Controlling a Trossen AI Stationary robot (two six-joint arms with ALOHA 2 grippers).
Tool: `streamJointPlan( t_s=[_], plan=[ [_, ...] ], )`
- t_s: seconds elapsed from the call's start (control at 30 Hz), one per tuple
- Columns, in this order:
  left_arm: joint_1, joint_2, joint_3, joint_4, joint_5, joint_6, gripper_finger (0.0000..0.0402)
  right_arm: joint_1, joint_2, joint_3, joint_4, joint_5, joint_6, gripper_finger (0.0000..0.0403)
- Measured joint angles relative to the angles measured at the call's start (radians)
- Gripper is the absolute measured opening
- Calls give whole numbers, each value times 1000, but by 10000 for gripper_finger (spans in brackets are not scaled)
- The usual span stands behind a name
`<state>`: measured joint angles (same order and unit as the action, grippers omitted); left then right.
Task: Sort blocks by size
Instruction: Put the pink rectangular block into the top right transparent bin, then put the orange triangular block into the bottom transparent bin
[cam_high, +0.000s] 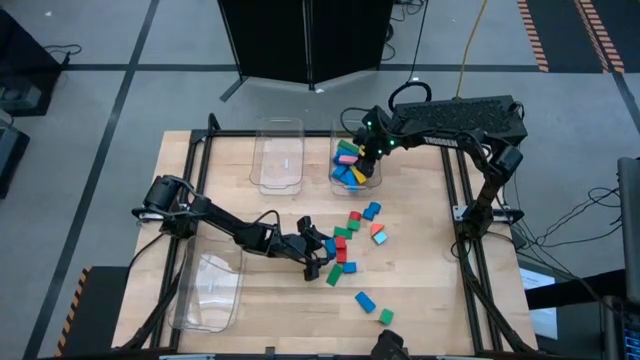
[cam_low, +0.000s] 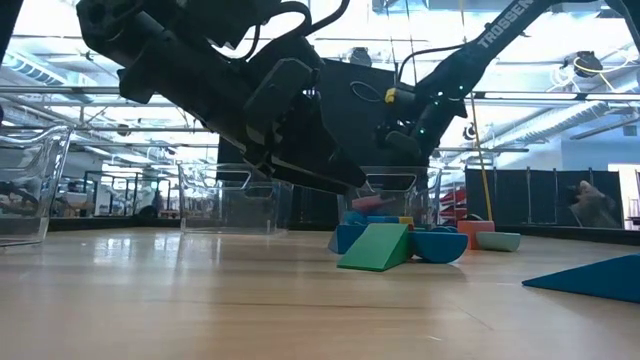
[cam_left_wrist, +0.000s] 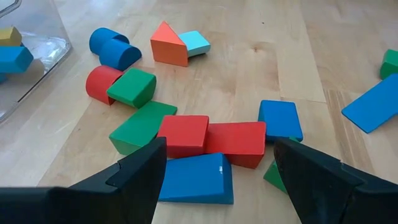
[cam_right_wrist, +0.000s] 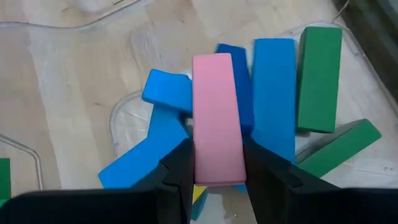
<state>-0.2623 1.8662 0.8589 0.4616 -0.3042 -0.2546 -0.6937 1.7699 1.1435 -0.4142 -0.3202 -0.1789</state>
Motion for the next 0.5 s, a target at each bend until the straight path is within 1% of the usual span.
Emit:
streamJointPlan(
  t_s=[0.13,0.37,0.5],
  plan=[
    [0,0,0,0,0,0,297,-1,0,0,17,1,1,117],
    [0,0,0,0,0,0,297,-1,0,2,45,3,1,153],
    [0,0,0,0,0,0,297,-1,0,28,23,3,7,159]
  ],
)
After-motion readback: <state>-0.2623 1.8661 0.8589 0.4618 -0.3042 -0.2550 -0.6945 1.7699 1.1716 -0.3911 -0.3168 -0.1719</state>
